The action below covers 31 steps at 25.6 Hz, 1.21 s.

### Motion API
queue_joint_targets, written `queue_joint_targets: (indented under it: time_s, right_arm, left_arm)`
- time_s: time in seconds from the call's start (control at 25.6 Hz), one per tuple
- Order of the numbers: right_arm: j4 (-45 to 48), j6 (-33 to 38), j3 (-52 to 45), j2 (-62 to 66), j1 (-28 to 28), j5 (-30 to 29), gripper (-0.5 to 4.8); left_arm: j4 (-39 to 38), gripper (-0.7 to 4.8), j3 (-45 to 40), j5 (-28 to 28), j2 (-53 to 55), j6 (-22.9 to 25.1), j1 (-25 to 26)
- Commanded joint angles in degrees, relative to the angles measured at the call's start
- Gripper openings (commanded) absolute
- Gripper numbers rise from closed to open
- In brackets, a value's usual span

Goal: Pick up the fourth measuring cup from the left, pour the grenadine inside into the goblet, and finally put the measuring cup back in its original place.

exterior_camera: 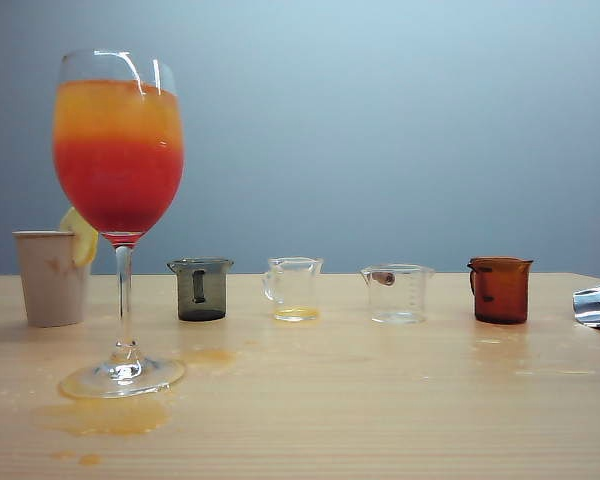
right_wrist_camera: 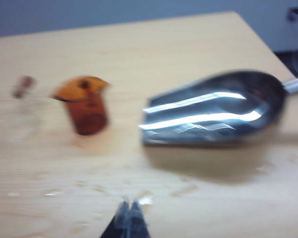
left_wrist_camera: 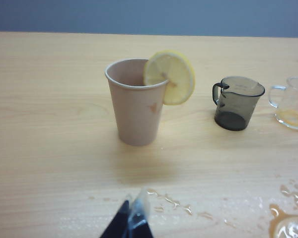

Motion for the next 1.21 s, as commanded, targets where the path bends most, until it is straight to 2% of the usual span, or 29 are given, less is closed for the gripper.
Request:
queue_joint_targets:
  time_s: [0.04, 0.08, 0.12, 0.23, 0.27, 0.31, 0.39, 0.47, 0.62, 0.74, 0.78, 0.86, 1.21]
  right_arm:
    - [4.2, 0.0, -2.6, -0.1, -5.9, 0.0, 0.00]
    - [8.5, 0.0, -3.6, -0.1, -8.1, 0.2, 0.00]
    - [9.1, 0.0, -3.7, -0.1, -9.4, 0.3, 0.00]
    - [9.1, 0.0, -3.7, -0.1, -9.2, 0.3, 0.00]
    - [9.1, 0.0, -3.7, -0.1, -8.9, 0.2, 0.00]
    - [9.1, 0.0, -3.7, -0.1, -8.5, 0.3, 0.00]
    - [9.1, 0.0, -3.7, -0.1, -8.6, 0.1, 0.00]
    - [9.1, 0.0, -3.7, -0.1, -8.7, 0.1, 0.00]
    - [9.1, 0.0, -3.7, -0.1, -8.7, -0.5, 0.00]
    - [9.6, -0.9, -3.7, -0.1, -8.6, -8.8, 0.00]
    - [10.4, -8.3, -3.7, -0.1, -8.5, -10.5, 0.00]
    - [12.8, -13.9, -3.7, -0.1, -7.8, -9.2, 0.00]
    - [12.1, -13.7, -3.7, -0.1, -7.9, -4.4, 0.00]
  left_arm:
    - [1.2, -0.02, 0.1, 0.0, -0.1, 0.2, 0.0]
    - [1.1, -0.02, 0.1, 0.0, -0.1, 0.2, 0.0]
    - [1.1, -0.02, 0.1, 0.0, -0.1, 0.2, 0.0]
    - [1.4, -0.02, 0.1, -0.2, -0.1, 1.1, 0.0]
    - [1.8, -0.02, 0.2, -2.2, -0.1, 3.0, 0.0]
    - [2.8, -0.02, 0.3, -9.4, -0.1, 4.9, 0.0]
    - [3.1, -0.02, 0.2, -16.7, -0.1, 5.0, 0.0]
    - [3.1, -0.02, 0.2, -16.3, -0.1, 4.9, 0.0]
    - [3.0, -0.02, 0.2, -11.0, -0.1, 3.6, 0.0]
    - [2.4, -0.02, 0.2, -10.7, -0.1, 1.4, 0.0]
    - [1.9, -0.02, 0.2, -10.7, -0.1, 1.1, 0.0]
    - [1.6, -0.02, 0.2, -10.6, -0.1, 1.1, 0.0]
    - [1.6, -0.02, 0.2, -10.5, -0.1, 1.1, 0.0]
